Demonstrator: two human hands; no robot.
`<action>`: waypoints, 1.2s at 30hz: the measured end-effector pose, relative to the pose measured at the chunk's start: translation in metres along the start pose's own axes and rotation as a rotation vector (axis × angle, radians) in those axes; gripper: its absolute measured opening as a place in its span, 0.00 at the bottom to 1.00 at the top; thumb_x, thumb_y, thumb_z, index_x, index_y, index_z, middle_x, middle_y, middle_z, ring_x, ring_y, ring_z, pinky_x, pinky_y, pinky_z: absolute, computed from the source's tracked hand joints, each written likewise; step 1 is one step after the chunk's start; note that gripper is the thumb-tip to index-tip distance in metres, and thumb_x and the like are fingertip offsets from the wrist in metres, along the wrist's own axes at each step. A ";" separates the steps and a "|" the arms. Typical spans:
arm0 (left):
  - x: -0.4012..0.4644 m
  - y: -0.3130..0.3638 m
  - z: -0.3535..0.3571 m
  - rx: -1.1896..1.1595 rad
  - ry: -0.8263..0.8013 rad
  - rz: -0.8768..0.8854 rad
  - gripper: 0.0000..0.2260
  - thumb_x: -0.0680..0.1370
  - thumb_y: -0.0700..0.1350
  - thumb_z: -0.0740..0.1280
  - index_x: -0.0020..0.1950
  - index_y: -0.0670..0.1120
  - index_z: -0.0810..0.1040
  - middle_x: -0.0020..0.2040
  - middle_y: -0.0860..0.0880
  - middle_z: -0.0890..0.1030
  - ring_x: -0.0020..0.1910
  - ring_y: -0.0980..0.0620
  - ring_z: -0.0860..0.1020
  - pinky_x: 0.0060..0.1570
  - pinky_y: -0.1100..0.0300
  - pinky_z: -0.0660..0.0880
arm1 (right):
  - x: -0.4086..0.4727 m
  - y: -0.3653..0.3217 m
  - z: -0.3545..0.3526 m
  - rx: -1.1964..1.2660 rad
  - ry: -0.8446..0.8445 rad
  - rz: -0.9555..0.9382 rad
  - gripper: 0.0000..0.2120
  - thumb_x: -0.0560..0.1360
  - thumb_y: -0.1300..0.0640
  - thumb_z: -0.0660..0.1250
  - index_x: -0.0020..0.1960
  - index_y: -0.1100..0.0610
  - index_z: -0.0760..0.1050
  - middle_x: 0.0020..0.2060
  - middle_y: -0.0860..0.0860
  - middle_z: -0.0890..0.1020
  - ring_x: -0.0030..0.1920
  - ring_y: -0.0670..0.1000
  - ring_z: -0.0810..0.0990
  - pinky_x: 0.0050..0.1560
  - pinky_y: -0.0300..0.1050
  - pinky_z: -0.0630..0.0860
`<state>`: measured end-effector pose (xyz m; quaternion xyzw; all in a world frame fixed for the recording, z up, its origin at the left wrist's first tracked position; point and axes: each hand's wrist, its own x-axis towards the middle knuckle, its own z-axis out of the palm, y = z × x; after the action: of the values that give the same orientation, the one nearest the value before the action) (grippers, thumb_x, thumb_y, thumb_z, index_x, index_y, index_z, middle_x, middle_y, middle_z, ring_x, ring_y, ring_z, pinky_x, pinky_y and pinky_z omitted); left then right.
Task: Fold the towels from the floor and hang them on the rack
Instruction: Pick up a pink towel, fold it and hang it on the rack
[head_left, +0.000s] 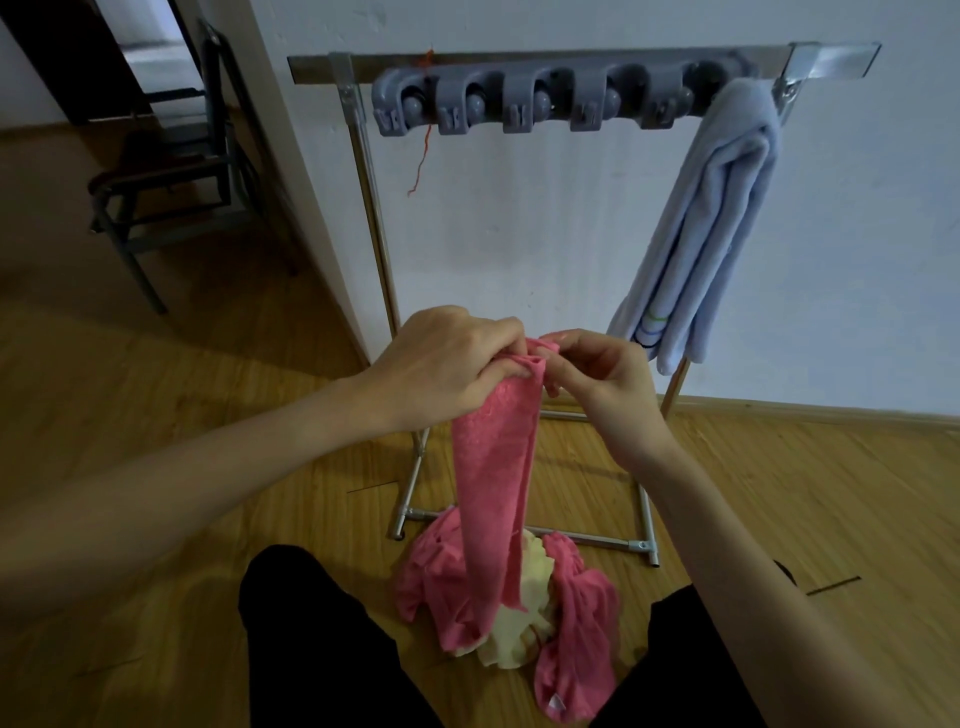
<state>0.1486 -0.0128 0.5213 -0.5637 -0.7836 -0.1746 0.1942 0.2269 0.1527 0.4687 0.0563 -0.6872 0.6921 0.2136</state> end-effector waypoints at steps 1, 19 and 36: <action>-0.001 0.000 0.001 -0.010 0.003 -0.016 0.10 0.76 0.52 0.65 0.45 0.46 0.79 0.31 0.57 0.74 0.27 0.57 0.69 0.31 0.73 0.55 | -0.001 -0.001 0.000 0.010 -0.012 0.009 0.08 0.75 0.68 0.66 0.52 0.70 0.78 0.39 0.53 0.83 0.37 0.42 0.80 0.38 0.35 0.75; -0.015 -0.001 0.004 -0.376 0.096 -0.114 0.16 0.71 0.55 0.72 0.48 0.44 0.75 0.42 0.52 0.78 0.39 0.57 0.78 0.38 0.64 0.75 | 0.004 -0.007 -0.013 -0.039 -0.164 -0.055 0.05 0.74 0.69 0.67 0.48 0.66 0.80 0.43 0.59 0.83 0.44 0.55 0.81 0.47 0.47 0.80; -0.011 0.003 0.019 -0.756 0.286 -0.442 0.06 0.71 0.40 0.74 0.45 0.38 0.81 0.40 0.46 0.82 0.39 0.51 0.82 0.41 0.62 0.79 | 0.008 -0.020 -0.028 -0.139 -0.092 0.041 0.13 0.73 0.68 0.67 0.57 0.66 0.78 0.43 0.52 0.83 0.37 0.40 0.78 0.36 0.33 0.72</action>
<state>0.1527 -0.0116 0.4992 -0.3844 -0.7317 -0.5615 0.0390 0.2331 0.1809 0.4888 0.0590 -0.7438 0.6434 0.1710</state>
